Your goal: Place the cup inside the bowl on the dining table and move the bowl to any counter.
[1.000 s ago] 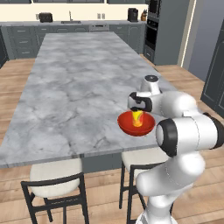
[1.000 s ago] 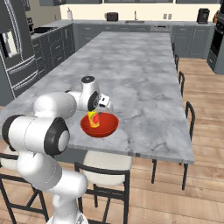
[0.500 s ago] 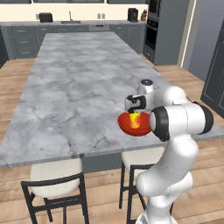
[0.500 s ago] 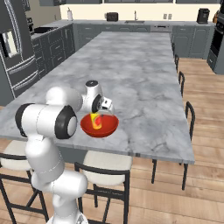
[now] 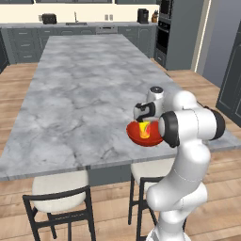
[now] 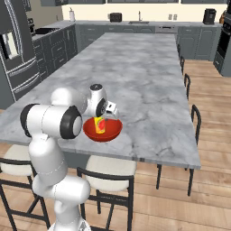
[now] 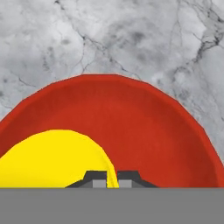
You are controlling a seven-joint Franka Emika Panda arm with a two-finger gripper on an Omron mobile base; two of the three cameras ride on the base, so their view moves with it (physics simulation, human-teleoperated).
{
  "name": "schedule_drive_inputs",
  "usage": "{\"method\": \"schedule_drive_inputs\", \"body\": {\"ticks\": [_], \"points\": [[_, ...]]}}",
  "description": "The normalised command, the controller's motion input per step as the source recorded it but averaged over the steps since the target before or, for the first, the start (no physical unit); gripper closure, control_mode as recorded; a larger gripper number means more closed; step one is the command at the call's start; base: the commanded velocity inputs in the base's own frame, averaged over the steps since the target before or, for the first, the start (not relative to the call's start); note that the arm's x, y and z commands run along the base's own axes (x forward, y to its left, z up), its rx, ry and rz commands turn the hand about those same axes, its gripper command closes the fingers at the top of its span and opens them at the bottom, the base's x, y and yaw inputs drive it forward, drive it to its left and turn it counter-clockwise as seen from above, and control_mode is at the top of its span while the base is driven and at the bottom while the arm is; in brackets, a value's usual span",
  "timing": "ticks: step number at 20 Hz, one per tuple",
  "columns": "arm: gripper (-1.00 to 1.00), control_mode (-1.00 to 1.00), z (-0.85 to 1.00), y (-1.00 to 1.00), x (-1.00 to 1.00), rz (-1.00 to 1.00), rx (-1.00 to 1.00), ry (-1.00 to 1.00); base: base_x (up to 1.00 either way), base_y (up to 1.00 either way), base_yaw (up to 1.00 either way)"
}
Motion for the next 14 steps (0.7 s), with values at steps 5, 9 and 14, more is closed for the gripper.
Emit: {"method": "schedule_drive_inputs", "body": {"ticks": [5,9,14], "points": [[1.0,-1.0,-0.16,0.0,-0.03,0.0,0.0,0.0,0.0,0.0,0.0],[-1.0,-1.0,0.0,0.0,0.0,0.0,0.0,0.0,0.0,0.0,0.0],[-1.0,-1.0,0.0,0.0,-0.01,0.0,0.0,0.0,0.0,0.0,0.0]]}}
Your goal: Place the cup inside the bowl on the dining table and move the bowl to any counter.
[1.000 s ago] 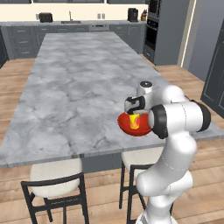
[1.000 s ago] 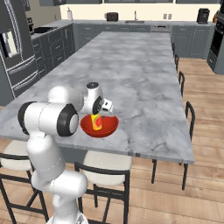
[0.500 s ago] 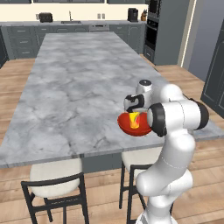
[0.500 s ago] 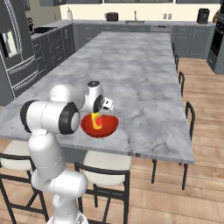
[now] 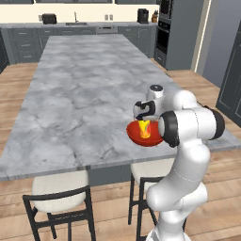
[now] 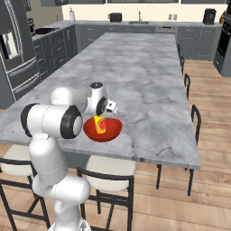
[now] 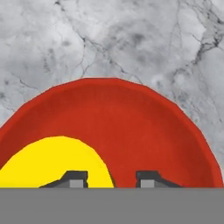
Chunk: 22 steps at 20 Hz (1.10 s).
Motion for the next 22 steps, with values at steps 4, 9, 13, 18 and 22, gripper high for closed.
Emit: {"method": "schedule_drive_inputs", "body": {"ticks": [4,9,13,18,22], "points": [[-1.0,-1.0,0.3,0.0,0.0,0.01,-0.01,0.01,0.0,0.0,0.0],[-1.0,-1.0,0.71,-0.03,-0.09,0.0,0.0,0.0,0.0,0.0,0.0],[-1.0,-1.0,0.51,-0.12,-0.18,0.0,0.0,0.0,0.0,0.0,0.0],[-1.0,-1.0,0.08,-0.33,-0.14,0.0,0.0,0.02,0.0,0.0,0.0],[-1.0,-1.0,-0.12,-0.3,-0.03,0.0,0.01,0.0,0.0,0.0,0.0]]}}
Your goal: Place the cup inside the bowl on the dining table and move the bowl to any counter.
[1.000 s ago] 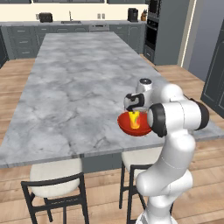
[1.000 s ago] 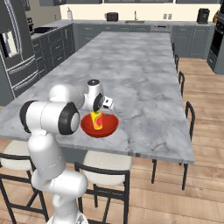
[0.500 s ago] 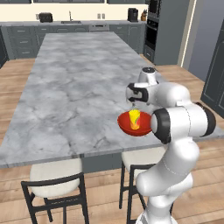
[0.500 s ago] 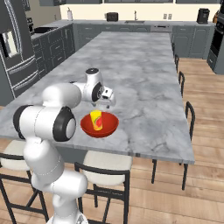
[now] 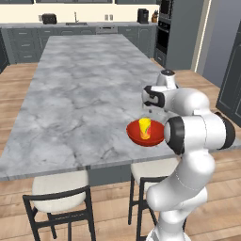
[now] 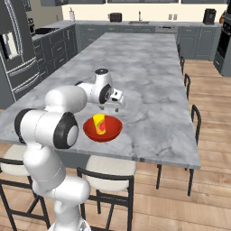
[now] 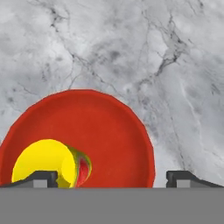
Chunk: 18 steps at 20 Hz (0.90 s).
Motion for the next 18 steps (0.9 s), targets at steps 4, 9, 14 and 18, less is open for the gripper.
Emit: {"method": "schedule_drive_inputs", "body": {"ticks": [4,9,14,18], "points": [[-1.0,-1.0,-0.19,-0.3,0.0,0.0,0.13,0.0,0.0,0.0,0.0],[-1.0,-1.0,-0.15,-0.23,0.0,0.0,0.18,0.0,0.0,0.0,0.0],[-1.0,-1.0,-0.2,-0.32,0.0,0.0,0.11,0.01,0.0,0.0,0.0],[-1.0,-1.0,-0.23,-0.22,0.0,0.0,0.06,0.01,0.0,0.0,0.0]]}}
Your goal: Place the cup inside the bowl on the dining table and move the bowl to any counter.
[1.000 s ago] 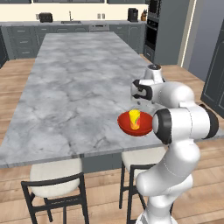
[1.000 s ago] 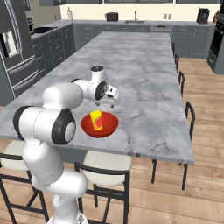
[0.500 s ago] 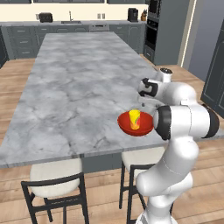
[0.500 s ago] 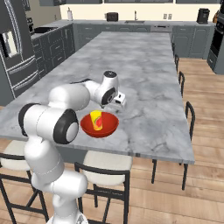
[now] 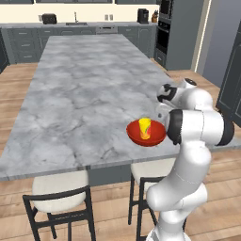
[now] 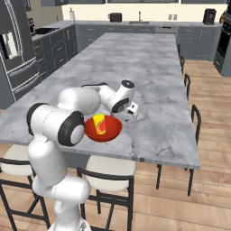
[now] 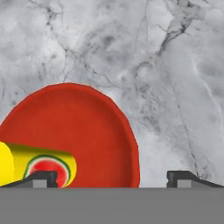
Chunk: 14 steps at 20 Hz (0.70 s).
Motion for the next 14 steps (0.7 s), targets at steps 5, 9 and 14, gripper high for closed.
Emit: {"method": "schedule_drive_inputs", "body": {"ticks": [5,9,14], "points": [[-1.0,-1.0,-0.09,-0.05,-0.08,0.0,0.12,0.0,0.0,0.0,0.0],[-1.0,-1.0,-0.19,0.0,-0.1,0.0,0.12,0.0,0.0,0.0,0.0],[-1.0,-1.0,-0.34,0.0,-0.01,0.0,0.03,0.0,0.0,0.0,0.0]]}}
